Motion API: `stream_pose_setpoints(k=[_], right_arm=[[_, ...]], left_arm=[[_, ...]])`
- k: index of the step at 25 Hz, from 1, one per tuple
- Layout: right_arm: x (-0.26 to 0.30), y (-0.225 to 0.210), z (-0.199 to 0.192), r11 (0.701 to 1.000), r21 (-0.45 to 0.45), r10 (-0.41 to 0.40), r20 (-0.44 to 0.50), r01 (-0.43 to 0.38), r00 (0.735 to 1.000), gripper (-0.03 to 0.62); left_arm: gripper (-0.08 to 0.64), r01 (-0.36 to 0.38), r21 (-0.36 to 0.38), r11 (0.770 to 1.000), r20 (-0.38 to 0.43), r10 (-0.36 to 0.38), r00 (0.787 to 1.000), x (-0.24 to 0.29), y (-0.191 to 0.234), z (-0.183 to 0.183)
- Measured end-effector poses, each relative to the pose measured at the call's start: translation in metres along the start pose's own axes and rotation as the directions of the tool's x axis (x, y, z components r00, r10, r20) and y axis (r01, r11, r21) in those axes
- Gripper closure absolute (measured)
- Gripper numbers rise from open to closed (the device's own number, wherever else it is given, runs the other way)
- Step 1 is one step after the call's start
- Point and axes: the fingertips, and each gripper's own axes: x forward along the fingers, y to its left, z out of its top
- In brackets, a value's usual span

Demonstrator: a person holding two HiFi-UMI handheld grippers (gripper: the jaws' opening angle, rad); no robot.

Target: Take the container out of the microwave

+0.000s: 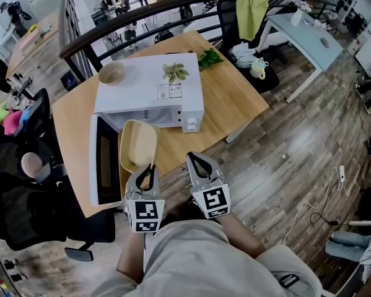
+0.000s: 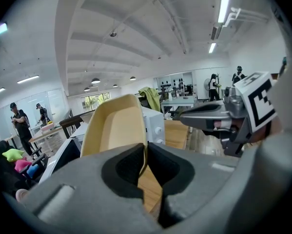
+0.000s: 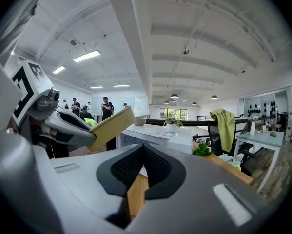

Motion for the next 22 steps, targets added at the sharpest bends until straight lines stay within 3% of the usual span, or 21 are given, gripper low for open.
stream_pose_setpoints(k=[22], right_arm=[[-0.004, 0.003, 0.013, 0.999, -0.053, 0.000, 0.021, 0.002, 1.000, 0.581]], left_arm=[[0.532, 0.004, 0.004, 1.000, 0.016, -0.004, 1.000, -0.005, -0.002, 0.004]])
